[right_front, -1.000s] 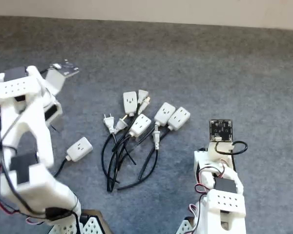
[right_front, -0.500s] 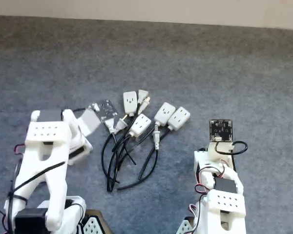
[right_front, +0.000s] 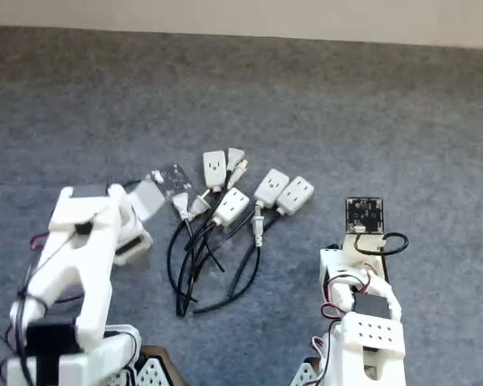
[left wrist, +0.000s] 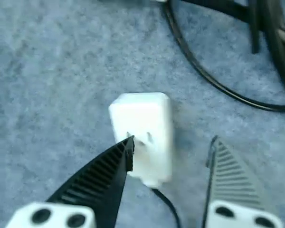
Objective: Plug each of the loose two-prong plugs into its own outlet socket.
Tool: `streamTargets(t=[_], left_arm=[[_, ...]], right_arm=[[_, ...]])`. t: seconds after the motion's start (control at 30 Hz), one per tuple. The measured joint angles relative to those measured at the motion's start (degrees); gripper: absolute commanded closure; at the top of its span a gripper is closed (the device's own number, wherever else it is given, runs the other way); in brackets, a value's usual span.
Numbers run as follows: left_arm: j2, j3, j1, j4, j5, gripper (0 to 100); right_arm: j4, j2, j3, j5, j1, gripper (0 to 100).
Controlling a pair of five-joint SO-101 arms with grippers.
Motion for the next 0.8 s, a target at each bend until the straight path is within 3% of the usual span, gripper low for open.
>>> streamTargets(t=[0.23, 0.8], left_arm=[[14.8, -15.9, -5.1, 3.4, 0.0, 74], [15.9, -30.0, -9.6, 8.8, -0.3, 74]], right_arm=[[0.0, 0.0, 0.0, 0.0, 0.0, 94.3], [0.0, 0.0, 0.0, 0.0, 0.0, 94.3]])
